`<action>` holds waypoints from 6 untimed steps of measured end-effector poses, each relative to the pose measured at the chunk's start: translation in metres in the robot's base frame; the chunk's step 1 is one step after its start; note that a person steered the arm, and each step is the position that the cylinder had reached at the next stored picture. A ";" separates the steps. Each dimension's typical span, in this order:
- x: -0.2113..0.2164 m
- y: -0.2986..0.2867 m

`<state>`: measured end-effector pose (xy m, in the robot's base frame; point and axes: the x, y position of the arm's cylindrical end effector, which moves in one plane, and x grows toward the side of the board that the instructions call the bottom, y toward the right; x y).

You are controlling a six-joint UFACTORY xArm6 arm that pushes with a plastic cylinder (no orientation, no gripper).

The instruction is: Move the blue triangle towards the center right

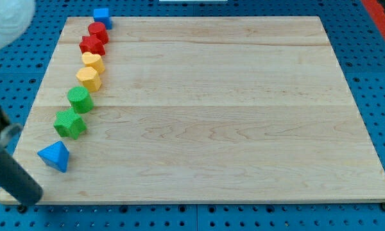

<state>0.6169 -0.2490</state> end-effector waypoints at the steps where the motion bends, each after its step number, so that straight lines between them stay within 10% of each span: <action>1: -0.017 -0.019; 6: -0.043 -0.012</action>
<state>0.5739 -0.2608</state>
